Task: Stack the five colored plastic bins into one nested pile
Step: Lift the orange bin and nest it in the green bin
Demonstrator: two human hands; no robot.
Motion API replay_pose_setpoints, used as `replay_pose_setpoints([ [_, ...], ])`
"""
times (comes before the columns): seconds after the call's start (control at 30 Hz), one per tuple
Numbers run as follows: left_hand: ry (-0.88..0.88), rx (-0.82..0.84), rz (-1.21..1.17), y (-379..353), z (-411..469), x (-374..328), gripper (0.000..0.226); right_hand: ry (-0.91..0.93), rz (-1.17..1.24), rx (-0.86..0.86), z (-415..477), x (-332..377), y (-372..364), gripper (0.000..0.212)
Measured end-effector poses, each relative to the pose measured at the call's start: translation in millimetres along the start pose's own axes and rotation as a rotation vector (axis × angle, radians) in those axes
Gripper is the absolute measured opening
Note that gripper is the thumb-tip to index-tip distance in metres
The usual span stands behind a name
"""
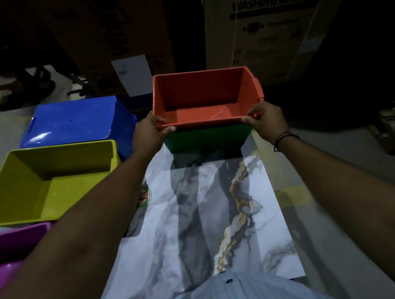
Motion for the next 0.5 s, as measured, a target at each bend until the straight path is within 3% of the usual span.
replay_pose_setpoints([
  [0.37, -0.075, 0.071, 0.203, -9, 1, 10, 0.042, 0.103, -0.218, 0.067, 3, -12, -21, 0.016],
  [0.5, -0.102, 0.157, 0.338, -16, 11, 20, 0.055, 0.146, -0.286, 0.100, 0, -15, -28, 0.023],
])
Point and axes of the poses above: each hand's wrist, its own z-axis towards the middle knuckle, its own y-axis out of the back of the hand, x = y × z, the point moved 6 cm from there along z, towards the middle knuckle, and after that the axes turned 1 degree about x, right-handed, at the moved point
